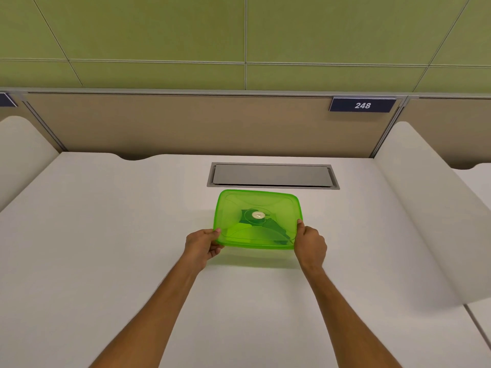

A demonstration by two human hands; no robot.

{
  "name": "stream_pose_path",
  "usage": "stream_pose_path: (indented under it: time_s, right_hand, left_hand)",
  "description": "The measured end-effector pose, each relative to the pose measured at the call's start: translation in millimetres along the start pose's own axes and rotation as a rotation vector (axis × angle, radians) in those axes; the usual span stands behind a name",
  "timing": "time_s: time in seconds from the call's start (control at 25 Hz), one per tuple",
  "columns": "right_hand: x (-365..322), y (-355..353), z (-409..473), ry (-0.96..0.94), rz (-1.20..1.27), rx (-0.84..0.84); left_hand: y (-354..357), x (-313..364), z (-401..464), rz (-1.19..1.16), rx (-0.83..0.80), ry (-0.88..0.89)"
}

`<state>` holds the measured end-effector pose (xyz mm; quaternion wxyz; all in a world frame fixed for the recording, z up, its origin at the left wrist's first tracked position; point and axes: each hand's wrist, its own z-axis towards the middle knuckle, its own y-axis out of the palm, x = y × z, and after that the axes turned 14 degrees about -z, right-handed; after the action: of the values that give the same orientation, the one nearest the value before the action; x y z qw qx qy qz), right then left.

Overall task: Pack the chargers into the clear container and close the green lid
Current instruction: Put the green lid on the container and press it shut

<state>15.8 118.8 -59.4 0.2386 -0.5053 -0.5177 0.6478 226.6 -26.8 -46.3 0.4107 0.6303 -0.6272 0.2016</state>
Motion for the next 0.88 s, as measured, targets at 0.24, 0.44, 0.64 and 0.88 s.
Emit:
stream_pose_path:
  time_s: [0.24,0.44,0.64,0.88]
  right_hand:
    - [0.2,-7.9,19.1,-0.019,-0.113,-0.078]
    - [-8.6,-19.2,49.6,-0.033,-0.008,-0.144]
    - [-33.4,-15.7,75.2,-0.108,0.106,-0.229]
    - [-46.2,0.6,87.1,-0.058,0.087,-0.173]
  left_hand:
    - [-3.3,6.0,3.7,0.150,-0.003,0.042]
    - [1.5,30.8,18.8,0.302,-0.086,0.077]
    - [46.4,51.9,46.3,0.321,-0.112,0.179]
    - [76.0,53.0,75.8,0.641,0.021,0.331]
